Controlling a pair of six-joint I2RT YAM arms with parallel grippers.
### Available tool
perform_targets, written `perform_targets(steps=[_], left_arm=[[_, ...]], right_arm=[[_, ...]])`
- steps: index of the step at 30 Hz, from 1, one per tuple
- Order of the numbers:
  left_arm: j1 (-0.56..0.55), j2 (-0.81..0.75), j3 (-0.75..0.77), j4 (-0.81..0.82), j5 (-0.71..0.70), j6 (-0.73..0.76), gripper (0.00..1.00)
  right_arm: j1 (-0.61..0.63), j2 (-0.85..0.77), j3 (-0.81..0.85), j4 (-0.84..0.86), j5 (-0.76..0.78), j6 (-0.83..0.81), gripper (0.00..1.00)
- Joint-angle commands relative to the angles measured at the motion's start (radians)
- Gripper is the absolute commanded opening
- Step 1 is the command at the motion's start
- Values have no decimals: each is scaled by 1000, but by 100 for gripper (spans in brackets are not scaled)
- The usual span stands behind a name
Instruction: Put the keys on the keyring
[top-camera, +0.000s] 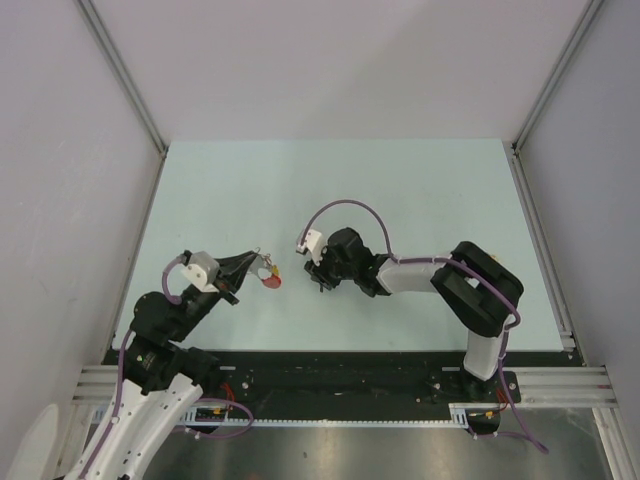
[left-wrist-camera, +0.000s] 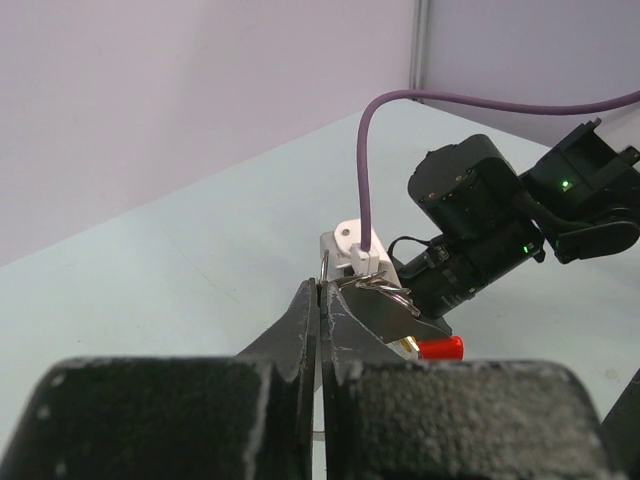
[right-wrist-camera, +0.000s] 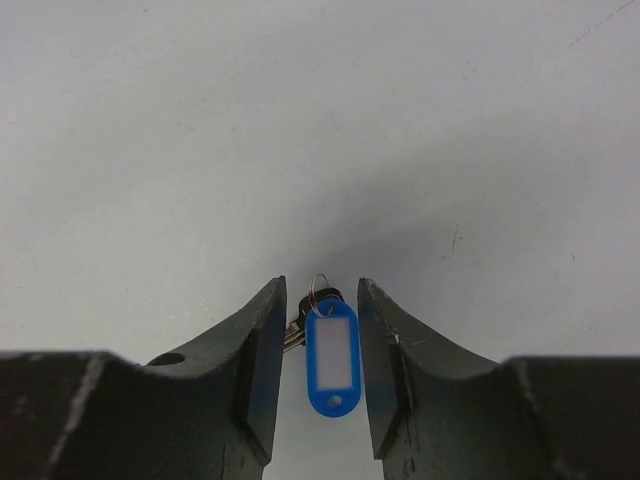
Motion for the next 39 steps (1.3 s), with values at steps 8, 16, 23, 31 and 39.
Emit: perform_targets(steps=[8, 16, 23, 31, 39], left_arm=[[14, -8, -1, 61, -1, -12, 0], [19, -8, 0, 64, 7, -14, 0], [23, -5, 0, 66, 15, -15, 0], [25, 4, 0, 69, 34, -18, 0], [26, 48, 5, 81, 93, -15, 1]], right_arm=[[13, 51, 70, -32, 68, -33, 34], [14, 52, 77, -53, 76, -37, 22], [14, 25, 77, -75, 60, -30, 0], [-16, -80, 76, -107, -38, 19, 0], [-87, -256, 22, -64, -234, 95, 0]])
